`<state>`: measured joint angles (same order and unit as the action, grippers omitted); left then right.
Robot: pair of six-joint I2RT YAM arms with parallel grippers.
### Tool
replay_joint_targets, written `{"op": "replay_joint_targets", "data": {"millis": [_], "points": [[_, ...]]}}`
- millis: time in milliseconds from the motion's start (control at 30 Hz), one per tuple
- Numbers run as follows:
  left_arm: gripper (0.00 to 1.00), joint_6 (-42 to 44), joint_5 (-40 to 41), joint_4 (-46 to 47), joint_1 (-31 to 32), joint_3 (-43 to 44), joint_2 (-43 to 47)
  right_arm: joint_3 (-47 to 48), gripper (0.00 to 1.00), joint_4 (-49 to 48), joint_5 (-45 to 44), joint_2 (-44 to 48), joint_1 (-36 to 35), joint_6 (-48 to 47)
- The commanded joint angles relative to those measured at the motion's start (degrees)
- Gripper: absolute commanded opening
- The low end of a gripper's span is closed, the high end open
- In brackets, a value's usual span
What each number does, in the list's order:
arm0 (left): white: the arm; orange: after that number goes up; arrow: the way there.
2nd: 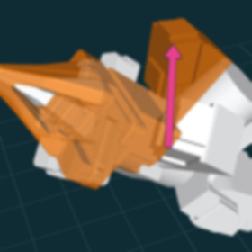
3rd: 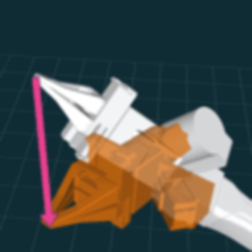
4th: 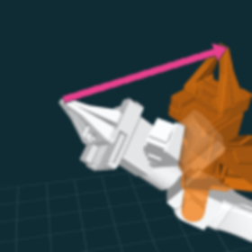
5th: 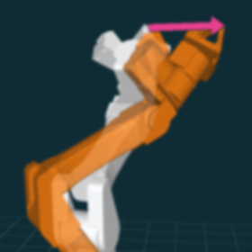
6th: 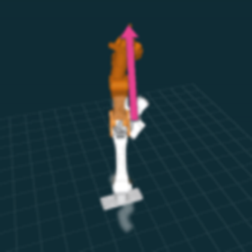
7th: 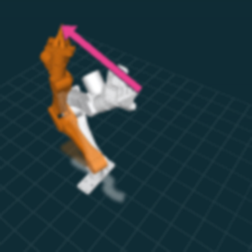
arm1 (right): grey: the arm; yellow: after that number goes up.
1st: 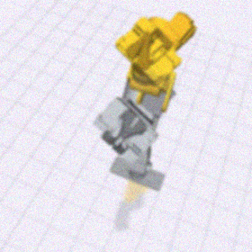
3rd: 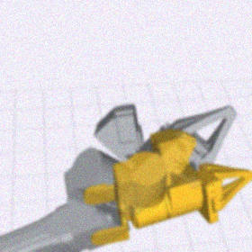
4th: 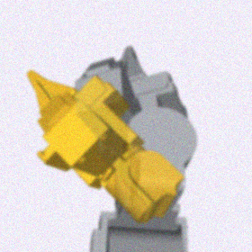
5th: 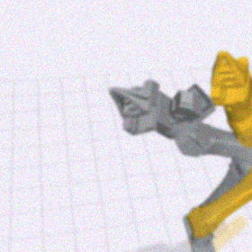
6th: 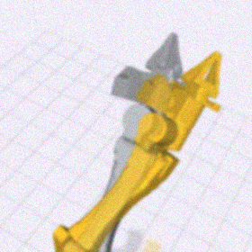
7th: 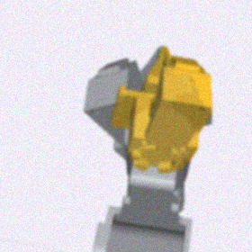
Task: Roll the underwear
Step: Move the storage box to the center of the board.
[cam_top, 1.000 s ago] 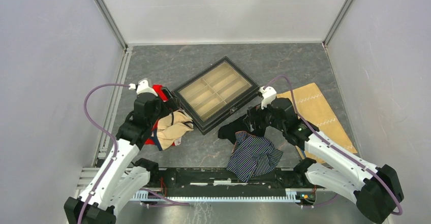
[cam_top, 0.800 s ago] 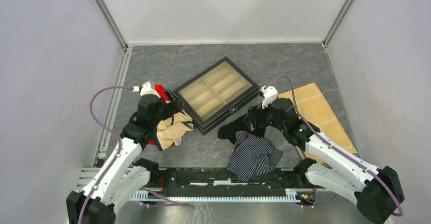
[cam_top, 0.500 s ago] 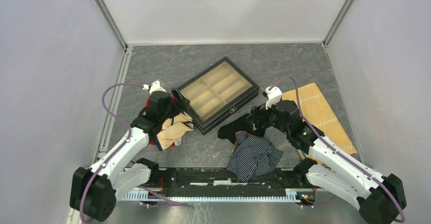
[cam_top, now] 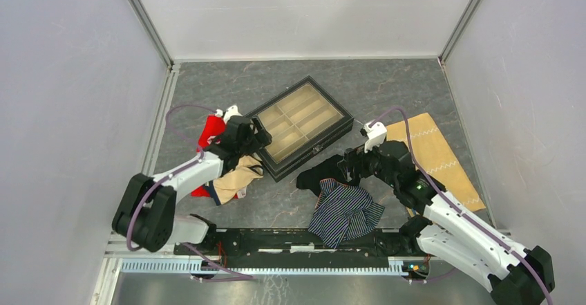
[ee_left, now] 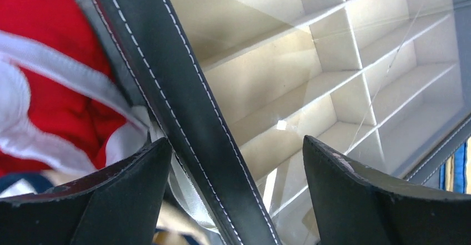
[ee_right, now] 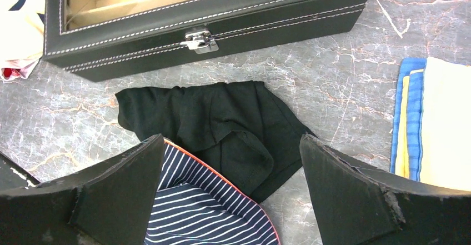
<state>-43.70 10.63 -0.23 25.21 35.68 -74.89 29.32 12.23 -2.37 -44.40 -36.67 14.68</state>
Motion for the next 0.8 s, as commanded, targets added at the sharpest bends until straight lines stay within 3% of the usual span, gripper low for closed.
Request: {"op": "replay_joint_targets", "data": {"millis": [0, 233, 367, 500, 567, 767], "points": [[0.92, 0.7, 1.2, 7.6, 0.1, 7.5, -6.2, -0.5, 0.98, 0.3, 0.0, 1.7, -0.3, -1.5], [0.93, 6.0, -2.7, 8.7, 0.2, 22.8, -19.2, -0.4, 0.98, -0.2, 1.4, 3.2, -0.2, -4.1], [0.94, 11.0, -9.6, 7.9, 0.2, 36.6, -29.8, -0.2, 0.98, -1.6, 1.2, 3.7, -0.2, -4.9], [0.94, 15.1, -11.6, 1.6, 0.9, 48.5, -36.8, 0.3, 0.98, -4.3, -0.6, 4.1, -0.3, -5.3], [0.95, 15.3, -8.6, -1.4, 0.9, 50.4, -35.6, 0.6, 0.98, -6.3, -1.9, 3.7, -0.2, -6.2], [0.97, 10.5, 2.7, -9.0, 0.2, 42.1, -21.2, 8.6, 0.98, -4.6, -6.4, -3.7, -0.1, -15.0]]}}
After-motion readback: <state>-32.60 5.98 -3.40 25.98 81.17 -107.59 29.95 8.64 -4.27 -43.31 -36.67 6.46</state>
